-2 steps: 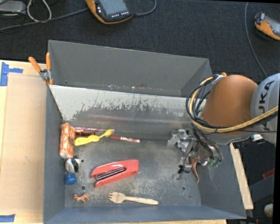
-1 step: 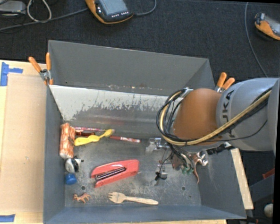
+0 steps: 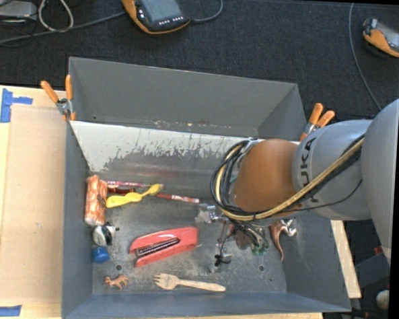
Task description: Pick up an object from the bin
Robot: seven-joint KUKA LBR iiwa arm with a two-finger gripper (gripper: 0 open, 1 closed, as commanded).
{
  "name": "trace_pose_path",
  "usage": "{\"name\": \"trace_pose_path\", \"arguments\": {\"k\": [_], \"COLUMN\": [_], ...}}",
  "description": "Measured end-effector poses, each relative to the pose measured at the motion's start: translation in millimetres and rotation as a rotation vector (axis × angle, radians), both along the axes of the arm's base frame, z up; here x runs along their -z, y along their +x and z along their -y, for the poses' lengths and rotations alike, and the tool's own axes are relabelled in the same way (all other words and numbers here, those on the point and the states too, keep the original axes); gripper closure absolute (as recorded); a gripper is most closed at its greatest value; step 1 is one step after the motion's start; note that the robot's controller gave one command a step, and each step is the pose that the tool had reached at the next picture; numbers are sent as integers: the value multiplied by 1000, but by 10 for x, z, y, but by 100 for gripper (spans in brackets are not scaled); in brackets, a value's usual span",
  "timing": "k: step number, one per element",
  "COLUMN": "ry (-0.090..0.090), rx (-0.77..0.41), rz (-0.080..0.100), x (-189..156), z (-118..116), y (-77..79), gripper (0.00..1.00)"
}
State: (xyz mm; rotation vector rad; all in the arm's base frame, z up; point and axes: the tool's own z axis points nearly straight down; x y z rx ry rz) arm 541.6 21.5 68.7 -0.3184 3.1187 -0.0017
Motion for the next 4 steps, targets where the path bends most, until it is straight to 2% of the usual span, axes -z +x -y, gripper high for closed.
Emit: {"name": "trace_pose_path", "arguments": {"k": [1,2,3,4], "ry": [2,2,2,-2], "rx": [208,207,209,196], "rz": [-8,-2,-1,-10], "x": [-31,-25,-24,-593], "z": [-621,-774,-735,-722], "y": [-267,-195,-177,-218], "gripper": [0,100,100,100]}}
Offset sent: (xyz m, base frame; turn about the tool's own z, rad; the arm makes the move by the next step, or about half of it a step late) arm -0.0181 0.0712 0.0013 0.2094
